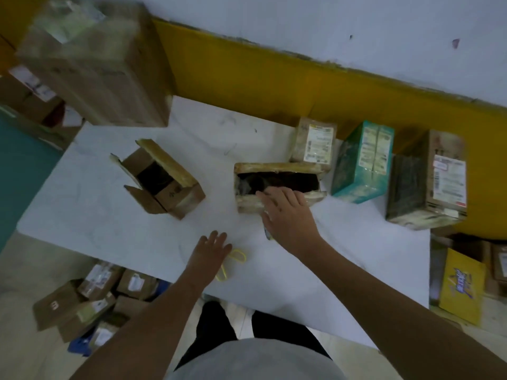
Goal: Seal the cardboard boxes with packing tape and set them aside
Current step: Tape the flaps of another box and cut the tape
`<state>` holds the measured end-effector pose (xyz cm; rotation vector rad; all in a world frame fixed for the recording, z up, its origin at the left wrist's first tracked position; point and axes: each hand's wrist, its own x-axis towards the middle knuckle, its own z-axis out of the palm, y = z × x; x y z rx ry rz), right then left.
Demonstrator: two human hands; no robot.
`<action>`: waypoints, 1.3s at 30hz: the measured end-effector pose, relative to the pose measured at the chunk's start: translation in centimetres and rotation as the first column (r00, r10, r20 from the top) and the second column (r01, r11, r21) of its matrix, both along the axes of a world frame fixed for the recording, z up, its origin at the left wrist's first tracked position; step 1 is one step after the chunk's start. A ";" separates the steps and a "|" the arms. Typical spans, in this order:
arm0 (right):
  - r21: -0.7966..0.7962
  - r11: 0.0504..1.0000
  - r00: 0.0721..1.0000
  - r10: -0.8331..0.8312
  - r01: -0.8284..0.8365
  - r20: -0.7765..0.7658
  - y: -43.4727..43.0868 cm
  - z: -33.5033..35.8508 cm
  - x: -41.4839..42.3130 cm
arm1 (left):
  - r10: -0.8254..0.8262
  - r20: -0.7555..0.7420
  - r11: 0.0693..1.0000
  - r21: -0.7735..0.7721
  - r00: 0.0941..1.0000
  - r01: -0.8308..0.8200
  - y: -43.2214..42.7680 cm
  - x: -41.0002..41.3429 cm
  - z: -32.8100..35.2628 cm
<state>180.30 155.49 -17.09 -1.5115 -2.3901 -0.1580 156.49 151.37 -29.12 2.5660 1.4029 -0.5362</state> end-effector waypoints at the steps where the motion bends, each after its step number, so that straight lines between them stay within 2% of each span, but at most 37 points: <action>1: 0.033 0.999 0.998 0.040 -0.038 -0.055 -0.8 -0.1 -0.4 | -0.046 -0.016 0.999 -0.001 0.999 0.046 0.0 -0.1 -0.2; 4: 0.024 0.980 0.970 0.198 -0.197 -0.139 -3.6 -0.8 -1.8 | -0.124 0.036 0.990 0.079 0.992 0.121 -0.3 -0.2 -0.7; 7: -0.275 0.919 0.959 0.264 -0.283 -0.104 -5.9 -3.0 -2.4 | -0.109 0.123 0.994 0.035 0.986 0.106 -0.8 -0.1 -0.9; 9: -0.496 0.835 0.971 0.213 -0.239 -0.111 -7.0 -4.3 -2.3 | -0.022 0.170 0.995 -0.090 0.985 0.037 -0.9 0.2 -0.9; 10: -0.593 0.781 0.981 0.168 -0.195 -0.102 -7.5 -4.7 -2.2 | 0.044 0.221 0.978 -0.207 0.974 0.002 -1.0 0.4 -1.0; 12: -0.717 0.690 0.994 0.103 -0.098 -0.037 -8.5 -5.2 -2.0 | 0.207 0.285 0.901 -0.429 0.936 -0.069 -1.9 1.1 0.4; 14: -0.778 0.627 0.998 0.057 -0.034 0.002 -9.5 -5.4 -1.5 | 0.303 0.353 0.866 -0.490 0.885 -0.101 -2.2 2.0 2.1; 16: -0.772 0.636 1.000 -0.025 0.006 -0.013 -10.2 -5.3 -0.7 | 0.375 0.371 0.806 -0.584 0.850 -0.101 -2.3 2.6 3.5; 18: -0.683 0.730 0.996 -0.070 0.017 -0.050 -10.5 -5.2 0.5 | 0.440 0.399 0.762 -0.639 0.804 -0.100 -2.2 3.3 4.8; 21: -0.535 0.841 0.995 0.034 -0.078 -0.093 -10.6 -4.1 1.8 | 0.470 0.422 0.735 -0.673 0.775 -0.080 -1.3 4.5 6.8; 24: -0.516 0.845 0.989 0.140 -0.140 -0.038 -10.4 -2.9 3.0 | 0.418 0.422 0.757 -0.652 0.804 -0.052 -0.1 6.0 8.5; 28: -0.583 0.812 0.995 0.056 0.004 0.085 -9.2 -0.8 3.9 | 0.395 0.420 0.756 -0.654 0.817 -0.029 1.4 7.5 10.1; 30: -0.608 0.793 0.992 0.045 0.036 0.119 -9.1 0.7 4.7 | 0.401 0.376 0.708 -0.706 0.835 -0.022 1.9 8.2 10.9; 31: -0.599 0.800 0.992 0.044 0.035 0.116 -9.3 1.3 5.6 | 0.394 0.350 0.695 -0.718 0.850 -0.026 2.1 8.5 11.2; 33: -0.575 0.815 0.997 -0.035 0.070 0.072 -9.6 2.2 8.5 | 0.393 0.331 0.733 -0.676 0.858 -0.075 2.8 8.8 12.0; 34: -0.542 0.834 0.994 -0.102 0.098 0.022 -9.7 2.6 9.9 | 0.475 0.335 0.727 -0.671 0.813 -0.149 3.3 8.9 12.1; 35: -0.497 0.859 0.988 -0.152 0.123 -0.017 -9.3 3.0 11.2 | 0.595 0.349 0.687 -0.688 0.724 -0.233 3.8 9.2 12.4; 37: -0.415 0.894 0.967 -0.230 0.168 -0.106 -7.2 3.7 12.4 | 0.819 0.333 0.527 -0.760 0.468 -0.380 4.7 10.3 12.5; 39: -0.418 0.892 0.936 -0.281 0.173 -0.212 -3.9 4.7 11.5 | 0.925 0.296 0.375 -0.822 0.240 -0.428 5.2 11.9 11.7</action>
